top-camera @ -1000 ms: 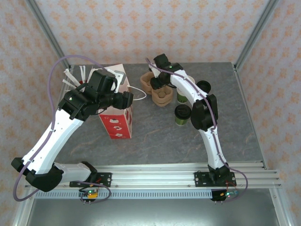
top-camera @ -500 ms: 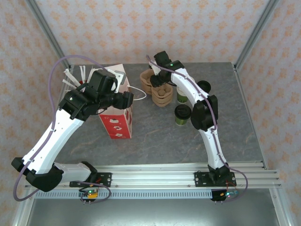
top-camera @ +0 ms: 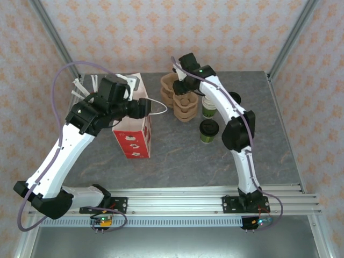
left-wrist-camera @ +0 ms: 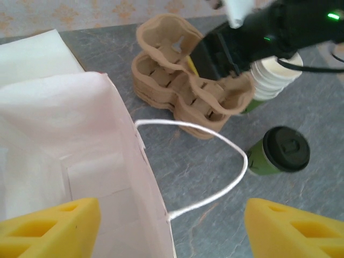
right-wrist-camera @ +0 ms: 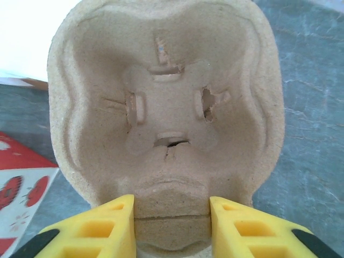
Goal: Pack the takeout coffee
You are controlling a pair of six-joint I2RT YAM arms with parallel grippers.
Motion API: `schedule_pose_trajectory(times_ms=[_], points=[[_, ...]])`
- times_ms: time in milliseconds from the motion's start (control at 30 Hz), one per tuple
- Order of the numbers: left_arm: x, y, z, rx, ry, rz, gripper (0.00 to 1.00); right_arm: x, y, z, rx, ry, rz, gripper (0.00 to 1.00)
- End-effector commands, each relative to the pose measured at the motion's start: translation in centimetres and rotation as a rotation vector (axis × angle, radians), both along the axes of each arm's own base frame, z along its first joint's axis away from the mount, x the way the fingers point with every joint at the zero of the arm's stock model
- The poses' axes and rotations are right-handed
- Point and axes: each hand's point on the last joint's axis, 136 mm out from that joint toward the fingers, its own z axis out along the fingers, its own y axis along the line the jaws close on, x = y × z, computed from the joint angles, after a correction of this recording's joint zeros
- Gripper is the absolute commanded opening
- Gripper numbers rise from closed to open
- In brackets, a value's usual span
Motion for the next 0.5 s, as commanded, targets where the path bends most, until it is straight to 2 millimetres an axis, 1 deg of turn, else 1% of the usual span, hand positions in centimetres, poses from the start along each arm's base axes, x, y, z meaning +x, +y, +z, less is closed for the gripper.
schedule_pose_trajectory(times_ms=[0, 67, 100, 133, 200, 267, 367, 467], points=[[0.9, -0.3, 2.1, -0.158, -0.043, 0.023, 0.73, -2.4, -0.7, 7.5, 0.141, -0.102, -0.020, 0.36], [1.3, -0.3, 2.9, -0.206, -0.059, 0.036, 0.73, -3.8, -0.8, 8.6, 0.188, -0.110, -0.010, 0.35], [1.4, -0.4, 3.3, -0.233, -0.064, 0.036, 0.74, -4.7, -1.0, 9.6, 0.216, -0.123, -0.011, 0.35], [1.6, -0.7, 3.6, -0.257, -0.066, 0.031, 0.75, -5.5, -1.1, 10.1, 0.236, -0.134, -0.008, 0.35], [2.0, -1.9, 4.0, -0.320, -0.052, 0.006, 0.76, -7.4, -1.2, 11.0, 0.278, -0.165, 0.001, 0.35], [2.6, -3.1, 4.2, -0.387, -0.024, -0.016, 0.76, -9.2, -1.3, 12.4, 0.328, -0.209, 0.008, 0.35], [3.8, -5.4, 4.1, -0.500, 0.034, -0.047, 0.77, -11.7, -1.1, 12.9, 0.384, -0.237, 0.023, 0.35], [4.7, -7.4, 3.9, -0.559, 0.068, -0.070, 0.78, -13.4, -0.9, 13.0, 0.414, -0.246, 0.031, 0.35]])
